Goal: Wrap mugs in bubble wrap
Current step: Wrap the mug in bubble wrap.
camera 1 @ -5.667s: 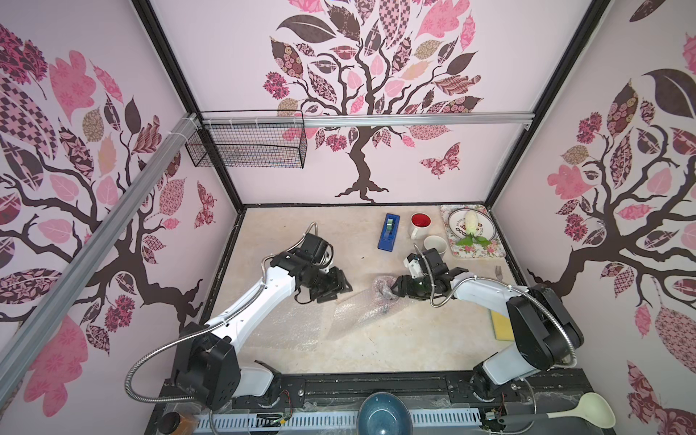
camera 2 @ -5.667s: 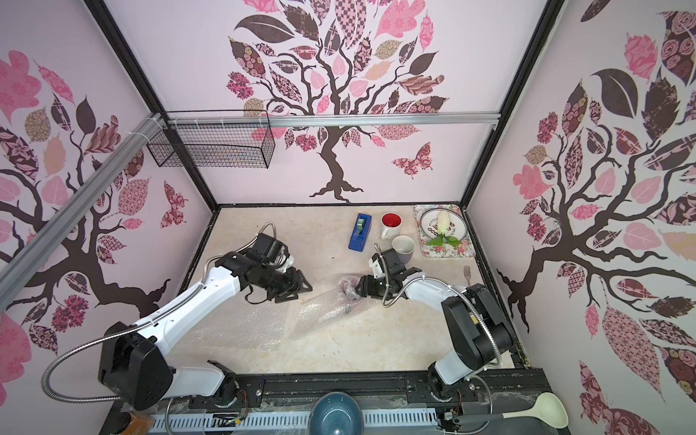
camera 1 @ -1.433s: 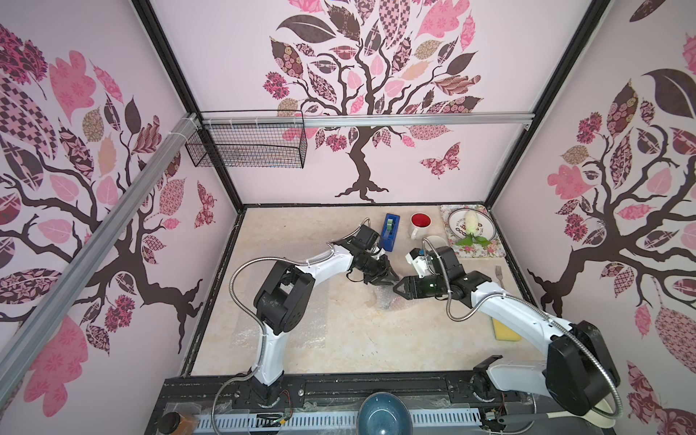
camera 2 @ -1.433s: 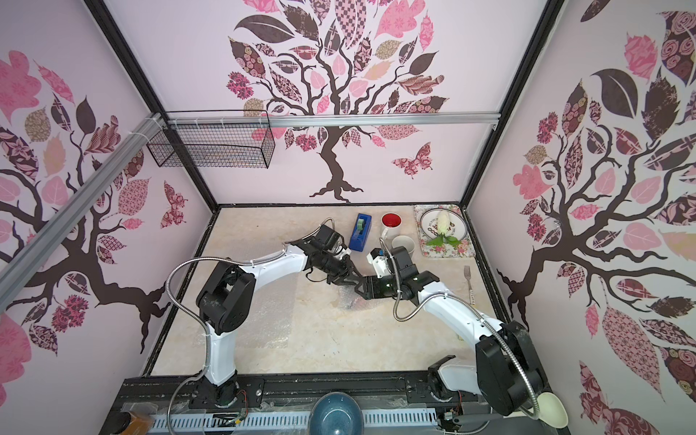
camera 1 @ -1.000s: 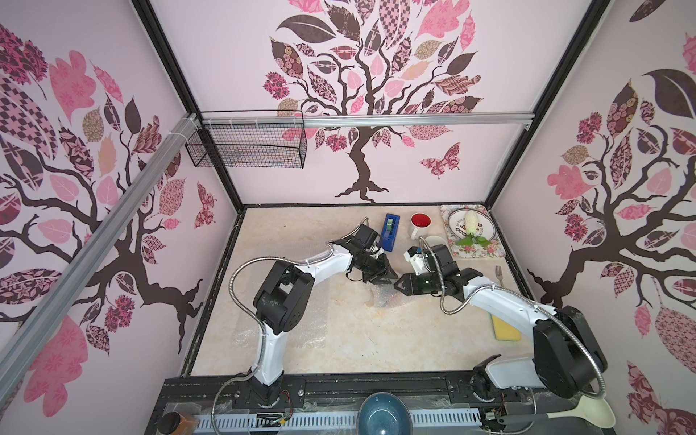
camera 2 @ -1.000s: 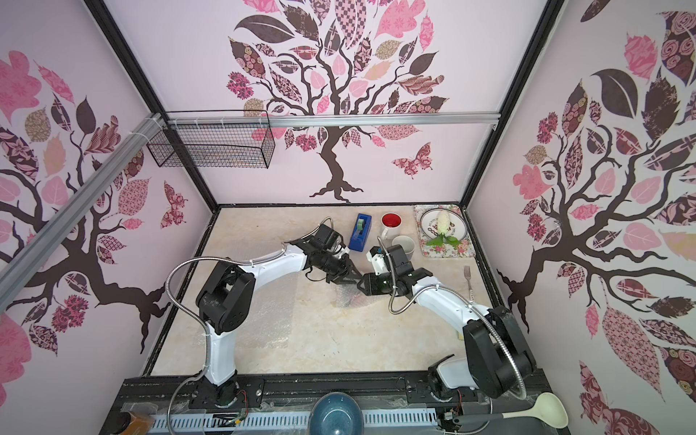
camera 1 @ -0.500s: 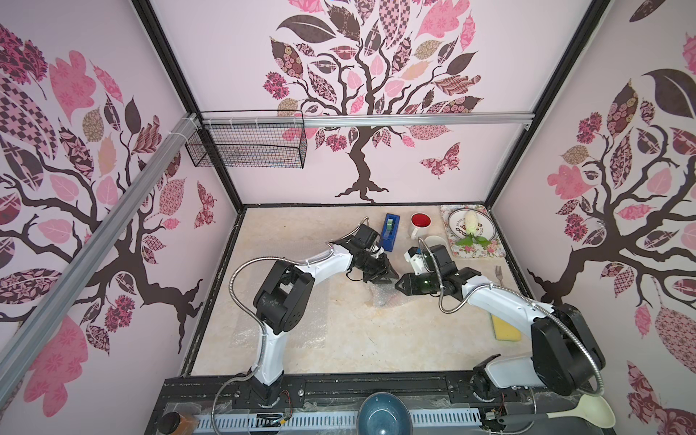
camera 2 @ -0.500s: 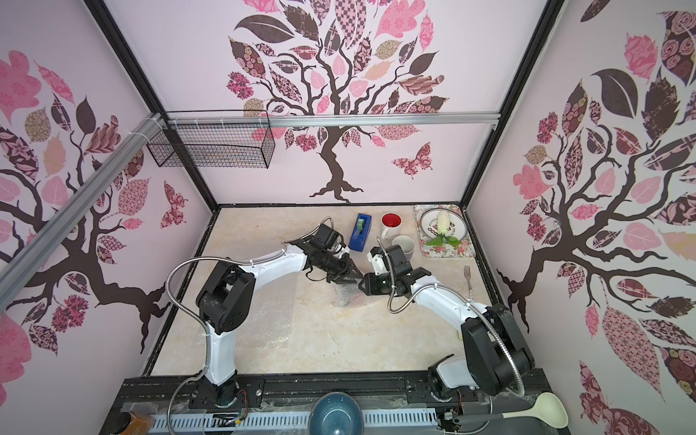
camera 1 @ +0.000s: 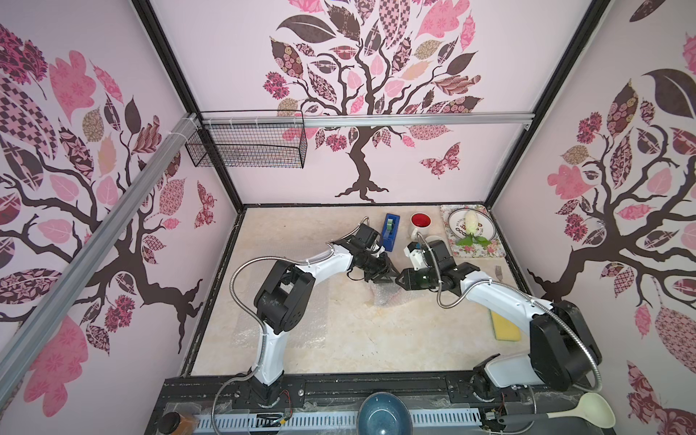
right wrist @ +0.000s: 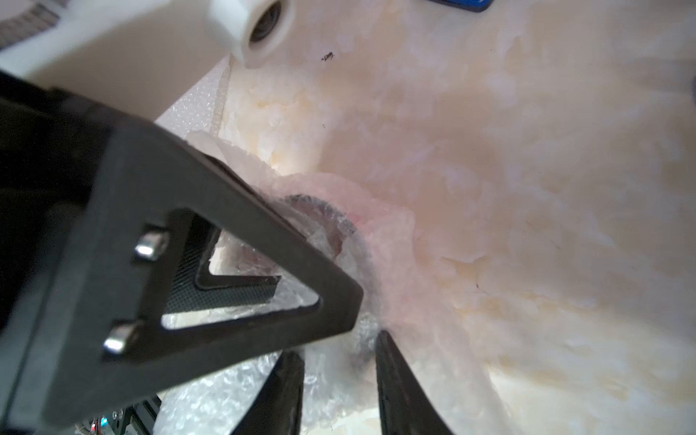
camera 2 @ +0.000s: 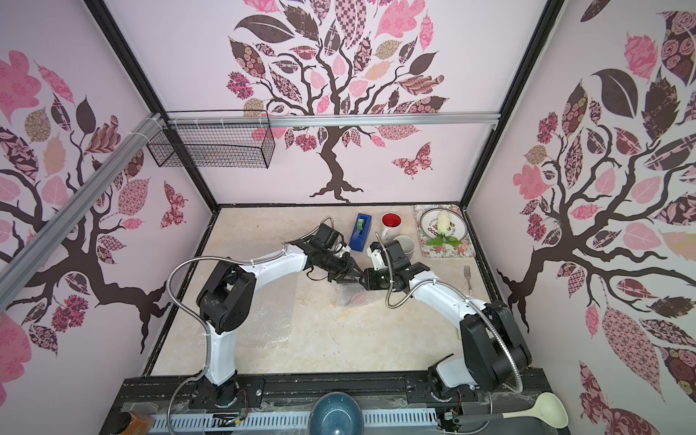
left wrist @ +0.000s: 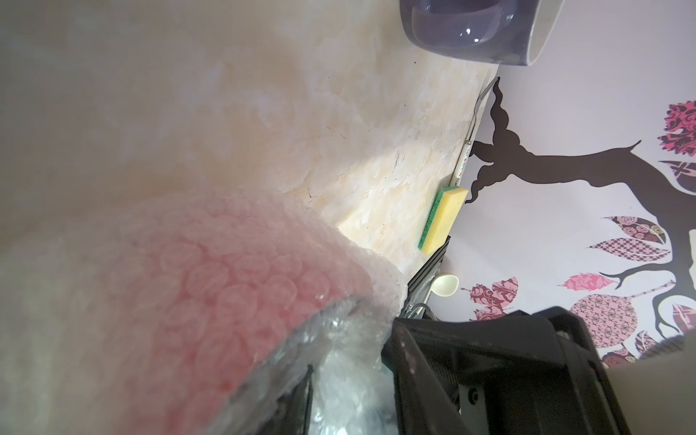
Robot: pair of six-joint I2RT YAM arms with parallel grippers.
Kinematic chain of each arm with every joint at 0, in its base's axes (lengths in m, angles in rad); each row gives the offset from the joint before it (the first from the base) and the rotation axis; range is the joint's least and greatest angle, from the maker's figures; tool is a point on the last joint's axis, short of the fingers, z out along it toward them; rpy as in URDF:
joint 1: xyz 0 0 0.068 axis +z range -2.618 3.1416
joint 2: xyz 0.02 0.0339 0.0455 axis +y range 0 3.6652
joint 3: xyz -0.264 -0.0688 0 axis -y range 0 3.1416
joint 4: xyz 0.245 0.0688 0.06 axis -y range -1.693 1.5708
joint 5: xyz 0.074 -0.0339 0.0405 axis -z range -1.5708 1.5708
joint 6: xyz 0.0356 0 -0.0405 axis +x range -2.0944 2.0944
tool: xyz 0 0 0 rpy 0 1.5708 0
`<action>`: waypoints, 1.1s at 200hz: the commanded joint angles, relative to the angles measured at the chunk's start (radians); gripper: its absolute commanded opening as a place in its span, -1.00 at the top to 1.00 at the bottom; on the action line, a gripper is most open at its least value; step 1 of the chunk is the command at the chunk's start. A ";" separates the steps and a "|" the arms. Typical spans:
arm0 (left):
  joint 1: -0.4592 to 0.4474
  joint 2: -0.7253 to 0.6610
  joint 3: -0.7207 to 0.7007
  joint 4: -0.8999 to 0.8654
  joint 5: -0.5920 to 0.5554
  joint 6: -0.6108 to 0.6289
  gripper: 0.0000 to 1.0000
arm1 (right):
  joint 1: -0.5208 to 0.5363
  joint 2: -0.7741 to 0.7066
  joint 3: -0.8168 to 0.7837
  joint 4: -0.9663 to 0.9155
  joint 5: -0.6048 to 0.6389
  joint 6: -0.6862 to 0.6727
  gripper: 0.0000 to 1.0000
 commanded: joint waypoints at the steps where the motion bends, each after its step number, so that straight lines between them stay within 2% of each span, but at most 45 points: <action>1: -0.005 0.014 0.011 0.057 0.000 -0.017 0.26 | 0.003 0.027 0.003 0.009 0.018 0.008 0.38; 37: -0.004 0.009 0.029 0.069 -0.001 -0.027 0.22 | 0.004 0.017 -0.019 0.027 0.006 0.010 0.62; 61: 0.000 -0.005 0.040 0.077 -0.014 -0.042 0.15 | 0.003 0.007 -0.017 0.024 0.008 0.005 0.88; 79: 0.014 -0.026 0.043 0.089 -0.026 -0.067 0.08 | 0.004 0.015 -0.010 0.012 0.011 0.006 1.00; 130: 0.115 -0.175 0.072 0.031 -0.090 -0.090 -0.09 | 0.005 0.022 -0.002 0.012 0.021 0.024 1.00; 156: 0.161 -0.264 0.069 -0.154 -0.137 0.012 -0.17 | 0.006 0.026 0.005 0.006 0.032 0.023 1.00; 182: 0.165 -0.294 -0.007 -0.304 -0.080 0.138 -0.15 | 0.006 0.030 0.008 -0.004 0.041 0.019 1.00; 203: 0.152 -0.297 -0.107 -0.269 -0.048 0.165 -0.11 | 0.007 0.037 0.009 -0.004 0.035 0.024 1.00; 220: 0.130 -0.272 -0.117 -0.246 -0.047 0.177 -0.10 | 0.006 0.039 0.011 -0.003 0.034 0.027 1.00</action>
